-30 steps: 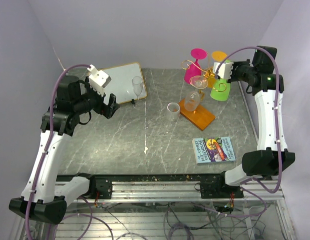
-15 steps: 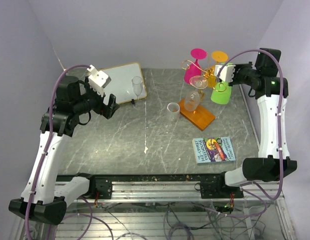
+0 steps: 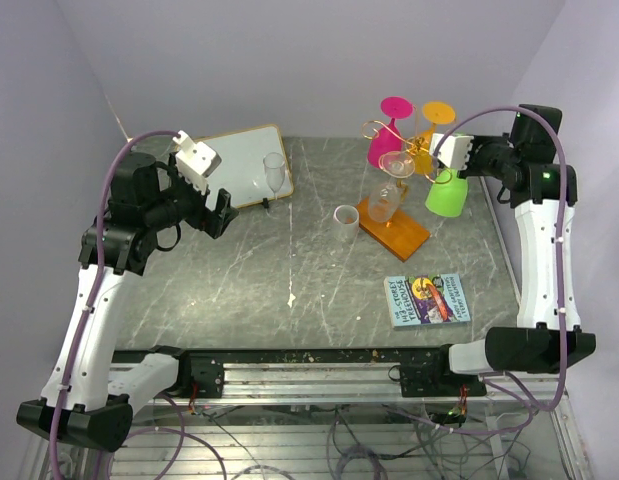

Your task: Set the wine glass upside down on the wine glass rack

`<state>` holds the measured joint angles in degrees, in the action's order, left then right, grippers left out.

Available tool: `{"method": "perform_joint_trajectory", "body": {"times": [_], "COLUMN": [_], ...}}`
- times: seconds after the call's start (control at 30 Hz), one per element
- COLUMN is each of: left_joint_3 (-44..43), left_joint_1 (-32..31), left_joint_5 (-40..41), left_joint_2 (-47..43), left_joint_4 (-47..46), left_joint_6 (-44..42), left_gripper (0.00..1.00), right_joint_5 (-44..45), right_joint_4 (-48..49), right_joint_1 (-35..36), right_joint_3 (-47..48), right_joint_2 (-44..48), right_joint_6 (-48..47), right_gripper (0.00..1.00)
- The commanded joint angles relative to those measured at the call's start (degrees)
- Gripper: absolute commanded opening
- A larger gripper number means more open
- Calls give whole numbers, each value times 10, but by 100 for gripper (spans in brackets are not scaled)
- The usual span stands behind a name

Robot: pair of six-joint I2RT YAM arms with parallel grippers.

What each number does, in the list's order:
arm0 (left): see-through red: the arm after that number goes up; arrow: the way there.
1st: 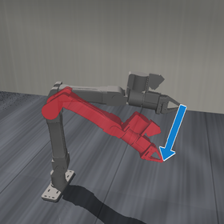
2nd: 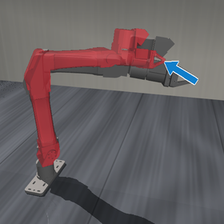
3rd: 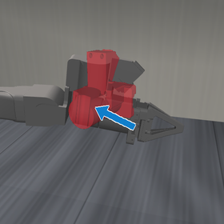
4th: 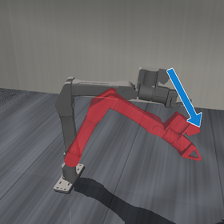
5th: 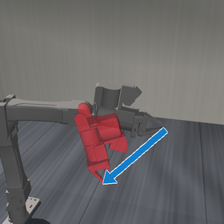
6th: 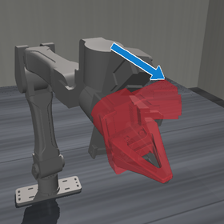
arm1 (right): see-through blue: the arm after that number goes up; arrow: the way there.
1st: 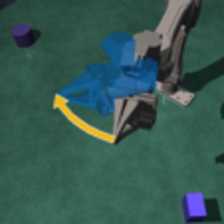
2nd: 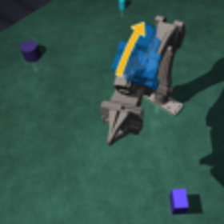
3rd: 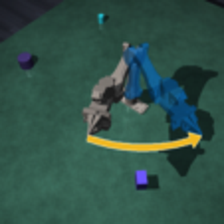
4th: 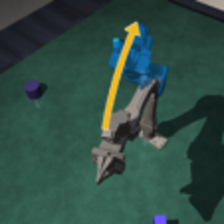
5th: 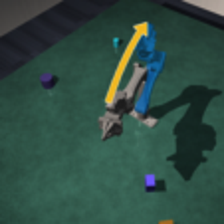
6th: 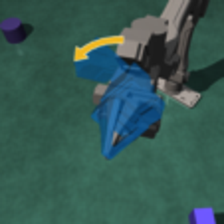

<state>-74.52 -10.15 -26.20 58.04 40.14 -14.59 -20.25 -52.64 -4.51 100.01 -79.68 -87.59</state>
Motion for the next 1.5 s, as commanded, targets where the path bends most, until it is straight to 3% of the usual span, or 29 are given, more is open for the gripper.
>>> {"method": "perform_joint_trajectory", "body": {"times": [0.0,0.97,1.47], "left_joint_3": [-7,2,9], "left_joint_1": [6,6,6], "left_joint_5": [-8,8,6], "left_joint_2": [-8,-6,-8], "left_joint_4": [-4,-12,-13], "left_joint_6": [-5,-3,-5], "left_gripper": [99,100,100], "right_joint_5": [29,112,79], "right_joint_4": [20,74,126], "right_joint_1": [2,1,12], "right_joint_3": [-15,-56,-71], "right_joint_2": [20,38,13], "right_joint_6": [25,84,94], "right_gripper": [0,0,0]}}
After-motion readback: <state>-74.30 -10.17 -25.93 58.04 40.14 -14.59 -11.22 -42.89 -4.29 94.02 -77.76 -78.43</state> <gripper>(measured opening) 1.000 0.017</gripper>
